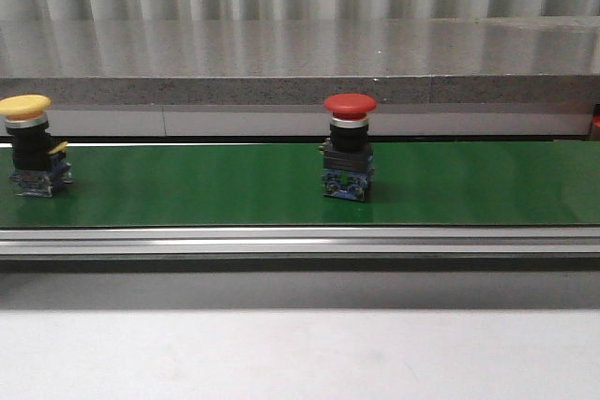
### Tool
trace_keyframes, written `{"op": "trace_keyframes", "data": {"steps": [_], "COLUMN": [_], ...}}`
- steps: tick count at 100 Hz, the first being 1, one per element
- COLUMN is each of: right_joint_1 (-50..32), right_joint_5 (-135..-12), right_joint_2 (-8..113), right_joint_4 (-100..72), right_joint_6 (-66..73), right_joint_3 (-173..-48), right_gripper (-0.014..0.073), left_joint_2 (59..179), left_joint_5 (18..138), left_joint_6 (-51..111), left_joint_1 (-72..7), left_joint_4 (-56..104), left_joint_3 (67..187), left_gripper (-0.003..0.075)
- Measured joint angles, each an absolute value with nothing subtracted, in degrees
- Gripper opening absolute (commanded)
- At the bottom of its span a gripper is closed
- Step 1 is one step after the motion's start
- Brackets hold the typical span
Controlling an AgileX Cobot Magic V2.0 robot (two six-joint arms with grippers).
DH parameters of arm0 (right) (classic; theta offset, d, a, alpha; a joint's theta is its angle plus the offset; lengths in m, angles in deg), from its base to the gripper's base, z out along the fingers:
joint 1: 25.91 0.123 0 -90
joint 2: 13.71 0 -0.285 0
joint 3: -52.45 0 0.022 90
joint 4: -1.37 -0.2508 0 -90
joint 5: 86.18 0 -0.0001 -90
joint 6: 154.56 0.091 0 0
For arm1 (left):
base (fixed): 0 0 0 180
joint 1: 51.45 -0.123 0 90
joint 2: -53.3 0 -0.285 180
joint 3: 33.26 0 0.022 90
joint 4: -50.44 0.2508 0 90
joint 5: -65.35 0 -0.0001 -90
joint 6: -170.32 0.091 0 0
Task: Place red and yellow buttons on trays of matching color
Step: 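Lower the right gripper onto the red button at the belt's end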
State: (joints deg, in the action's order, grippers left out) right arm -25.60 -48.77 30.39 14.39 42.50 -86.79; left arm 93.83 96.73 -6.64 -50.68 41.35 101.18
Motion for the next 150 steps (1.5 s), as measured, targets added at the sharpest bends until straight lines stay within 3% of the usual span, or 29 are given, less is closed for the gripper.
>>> {"op": "trace_keyframes", "data": {"steps": [7, 12, 50, 95, 150], "right_joint_1": [-25.6, -25.6, -20.5, -5.6, -3.6], "right_joint_5": [-48.1, -47.8, -51.9, -53.0, -56.0], "right_joint_2": [30.4, 30.4, 33.2, 57.1, 75.8], "right_joint_4": [14.0, 13.2, 9.4, 9.1, 9.1], "right_joint_6": [42.5, 42.5, 40.2, 37.5, 37.3], "right_joint_3": [-86.8, -86.8, -87.0, -95.5, -104.9], "right_gripper": [0.0629, 0.0659, 0.0655, 0.0655, 0.0650], "left_joint_2": [93.8, 93.8, 93.8, 93.8, 93.8], "left_joint_5": [96.7, 96.7, 96.7, 96.7, 96.7], "left_joint_6": [-6.5, -6.5, -6.5, -6.5, -6.5], "left_joint_1": [-50.7, -50.7, -50.7, -50.7, -50.7], "left_joint_4": [41.3, 41.3, 41.3, 41.3, 41.3], "left_joint_3": [101.2, 101.2, 101.2, 101.1, 101.1], "left_gripper": [-0.0020, -0.0020, -0.0020, -0.0020, -0.0020]}}
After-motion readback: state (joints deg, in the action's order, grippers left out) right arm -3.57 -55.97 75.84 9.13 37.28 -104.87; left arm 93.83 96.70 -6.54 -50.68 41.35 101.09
